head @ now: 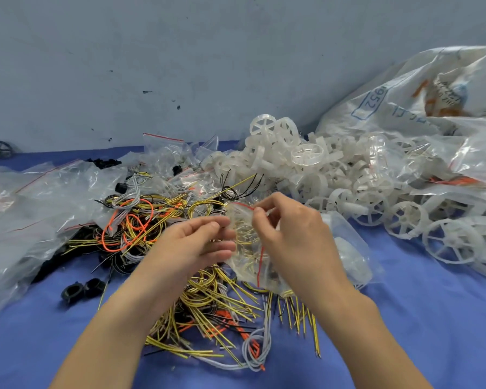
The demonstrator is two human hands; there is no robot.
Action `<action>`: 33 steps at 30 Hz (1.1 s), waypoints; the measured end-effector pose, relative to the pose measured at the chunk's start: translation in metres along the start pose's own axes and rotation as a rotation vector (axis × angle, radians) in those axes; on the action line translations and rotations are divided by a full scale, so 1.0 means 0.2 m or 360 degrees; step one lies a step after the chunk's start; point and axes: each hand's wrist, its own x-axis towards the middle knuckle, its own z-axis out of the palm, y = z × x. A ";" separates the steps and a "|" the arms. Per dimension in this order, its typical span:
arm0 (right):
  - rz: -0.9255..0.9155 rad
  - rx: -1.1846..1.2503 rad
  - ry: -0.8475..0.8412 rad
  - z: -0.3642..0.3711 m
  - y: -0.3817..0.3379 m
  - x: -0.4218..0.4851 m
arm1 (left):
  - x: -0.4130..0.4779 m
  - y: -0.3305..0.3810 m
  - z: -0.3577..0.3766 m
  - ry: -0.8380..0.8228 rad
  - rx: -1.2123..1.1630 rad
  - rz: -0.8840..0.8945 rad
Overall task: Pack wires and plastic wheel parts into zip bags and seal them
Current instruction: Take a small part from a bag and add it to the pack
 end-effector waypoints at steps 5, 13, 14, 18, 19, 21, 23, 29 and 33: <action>0.0105 0.0064 0.0095 -0.07 0.05 0.03 | 0.00 0.05 -0.10 0.0276 -0.0174 0.0016; 0.0095 0.0131 0.0107 -0.10 0.07 0.03 | 0.00 0.05 -0.18 0.0388 -0.0187 0.0048; 0.0084 0.0124 0.0100 -0.09 0.07 0.03 | 0.00 0.05 -0.18 0.0396 -0.0189 0.0047; 0.0064 0.0093 0.0006 -0.06 0.07 0.05 | -0.01 0.05 -0.18 0.0437 -0.0167 0.0054; 0.0071 0.0078 -0.0039 -0.05 0.08 0.05 | -0.01 0.04 -0.18 0.0447 -0.0143 0.0061; 0.0078 0.0017 -0.0140 -0.04 0.09 0.07 | -0.01 0.03 -0.17 0.0460 -0.0074 0.0086; 0.0059 0.0004 -0.0223 -0.03 0.11 0.09 | 0.00 0.04 -0.16 0.0456 -0.0030 0.0128; -0.0067 -0.0052 -0.0580 0.00 0.15 0.13 | 0.19 0.18 -0.09 0.0522 0.0302 0.0377; -0.0063 -0.0081 -0.0695 0.02 0.18 0.15 | 0.49 0.25 -0.05 0.0443 0.0877 0.0380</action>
